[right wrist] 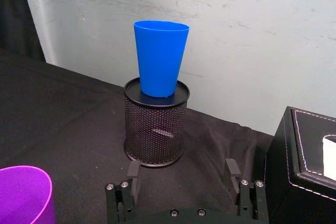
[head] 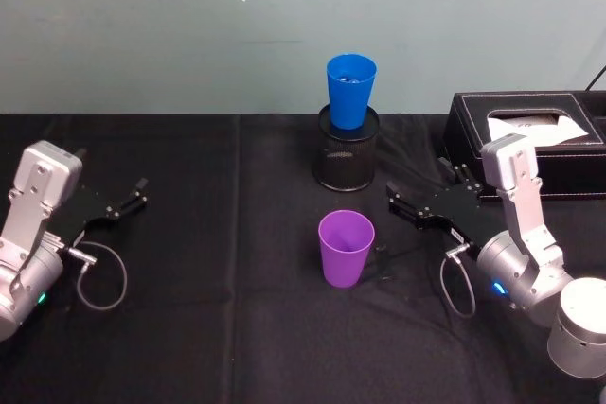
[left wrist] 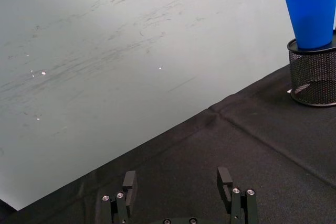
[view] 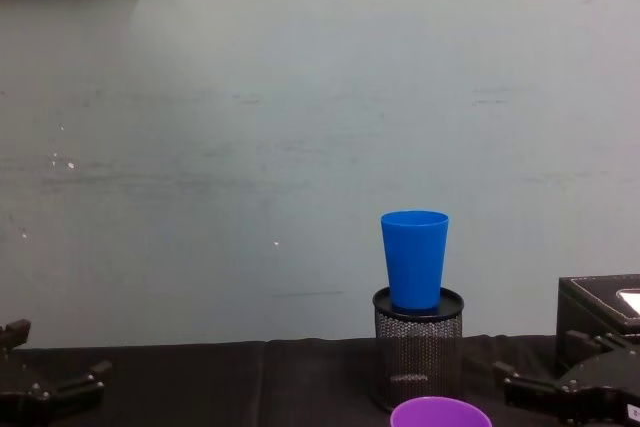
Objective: Pick up one cup with a gripper and tap it against the other cup.
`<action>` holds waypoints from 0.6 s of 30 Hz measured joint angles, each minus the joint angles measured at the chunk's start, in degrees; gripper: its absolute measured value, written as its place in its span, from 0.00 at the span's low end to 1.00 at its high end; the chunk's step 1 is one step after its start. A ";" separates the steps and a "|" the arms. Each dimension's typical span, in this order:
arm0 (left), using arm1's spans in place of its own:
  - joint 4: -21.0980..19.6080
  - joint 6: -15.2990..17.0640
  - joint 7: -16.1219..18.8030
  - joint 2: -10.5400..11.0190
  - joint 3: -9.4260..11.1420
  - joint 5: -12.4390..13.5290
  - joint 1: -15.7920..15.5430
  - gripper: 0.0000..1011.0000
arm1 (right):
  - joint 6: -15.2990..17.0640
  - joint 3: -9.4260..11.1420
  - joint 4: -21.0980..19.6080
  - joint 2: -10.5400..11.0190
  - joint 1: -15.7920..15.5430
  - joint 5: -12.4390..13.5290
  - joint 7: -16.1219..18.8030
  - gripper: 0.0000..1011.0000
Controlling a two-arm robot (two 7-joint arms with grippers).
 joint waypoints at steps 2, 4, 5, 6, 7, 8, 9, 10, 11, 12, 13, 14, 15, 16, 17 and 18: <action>0.00 0.00 0.00 0.00 0.00 0.00 0.00 0.99 | 0.01 0.00 -0.01 0.01 -0.01 0.00 -0.05 0.99; 0.00 0.00 0.00 0.00 0.00 0.00 0.00 0.99 | 0.02 0.00 -0.01 0.01 -0.01 -0.01 -0.10 0.99; 0.00 0.00 0.00 0.00 0.00 0.00 0.00 0.99 | 0.03 0.00 -0.02 0.02 -0.02 -0.02 -0.13 0.99; 0.00 0.00 0.00 0.00 0.00 0.00 0.01 0.99 | 0.03 0.00 -0.03 0.02 -0.03 -0.02 -0.14 0.99; 0.00 0.00 0.00 0.00 0.00 0.00 0.00 0.99 | 0.05 0.00 -0.04 0.02 -0.03 -0.02 -0.15 0.99; 0.00 0.00 0.00 0.00 0.00 0.00 0.00 0.99 | 0.05 0.00 -0.04 0.02 -0.03 -0.03 -0.16 0.99; 0.00 0.00 0.00 0.00 0.00 0.00 0.01 0.99 | 0.06 0.00 -0.05 0.02 -0.03 -0.03 -0.16 0.99; 0.00 0.00 0.00 0.00 0.00 0.00 0.00 0.99 | 0.07 0.00 -0.06 0.02 -0.03 -0.04 -0.17 0.99; 0.00 0.00 0.00 0.00 0.00 0.00 0.00 0.99 | 0.08 0.00 -0.07 0.02 -0.03 -0.04 -0.18 0.99; 0.00 0.00 0.00 0.00 0.00 0.00 0.01 0.99 | 0.08 0.00 -0.07 0.02 -0.03 -0.04 -0.18 0.99; 0.00 0.00 0.00 0.00 0.00 0.00 0.00 0.99 | 0.09 0.00 -0.08 0.02 -0.03 -0.05 -0.18 0.99; 0.00 0.00 0.00 0.00 0.00 0.00 0.00 0.99 | 0.10 0.00 -0.09 0.02 -0.03 -0.05 -0.19 0.99; 0.00 0.00 0.00 0.00 0.00 0.00 0.01 0.99 | 0.10 0.00 -0.09 0.02 -0.03 -0.05 -0.19 0.99; 0.00 0.00 0.00 0.00 0.00 0.00 0.00 0.99 | 0.10 0.00 -0.10 0.02 -0.03 -0.06 -0.19 0.99; 0.00 0.00 0.00 0.00 0.00 0.00 0.00 0.99 | 0.10 0.00 -0.10 0.02 -0.03 -0.06 -0.19 0.99; 0.00 0.00 0.00 0.00 0.00 0.00 0.01 0.99 | 0.10 0.00 -0.10 0.02 -0.03 -0.06 -0.19 0.99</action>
